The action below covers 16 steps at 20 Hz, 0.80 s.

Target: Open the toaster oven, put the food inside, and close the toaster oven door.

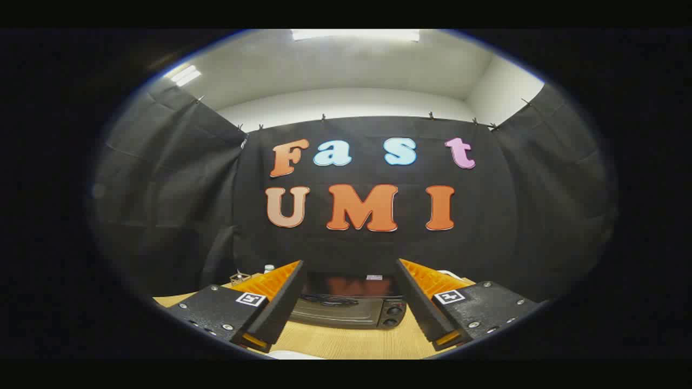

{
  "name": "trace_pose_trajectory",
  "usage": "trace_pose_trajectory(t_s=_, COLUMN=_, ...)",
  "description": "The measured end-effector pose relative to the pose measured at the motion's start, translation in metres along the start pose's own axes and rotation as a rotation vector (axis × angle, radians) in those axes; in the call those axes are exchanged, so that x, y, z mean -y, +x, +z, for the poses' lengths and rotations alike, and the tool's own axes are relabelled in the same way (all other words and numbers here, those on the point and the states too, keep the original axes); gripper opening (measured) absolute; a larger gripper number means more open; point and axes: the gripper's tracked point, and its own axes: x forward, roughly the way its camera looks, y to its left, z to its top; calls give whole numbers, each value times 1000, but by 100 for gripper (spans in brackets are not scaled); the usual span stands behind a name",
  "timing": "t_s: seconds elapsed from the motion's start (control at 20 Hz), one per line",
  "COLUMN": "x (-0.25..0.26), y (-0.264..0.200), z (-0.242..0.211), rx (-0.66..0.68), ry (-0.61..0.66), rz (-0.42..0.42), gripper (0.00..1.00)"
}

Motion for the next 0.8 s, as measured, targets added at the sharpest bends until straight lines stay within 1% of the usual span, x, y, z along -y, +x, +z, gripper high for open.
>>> trace_pose_trajectory(t_s=0.15, x=2, y=-1, z=3, rx=7, ry=-9, rz=3, gripper=97)
trace_pose_trajectory(t_s=0.5, x=5, y=1, z=-8, rx=-22, ry=13, rz=4, gripper=97)
trace_pose_trajectory(t_s=0.8, x=1, y=4, z=-14, rx=-30, ry=-5, rz=5, gripper=97)
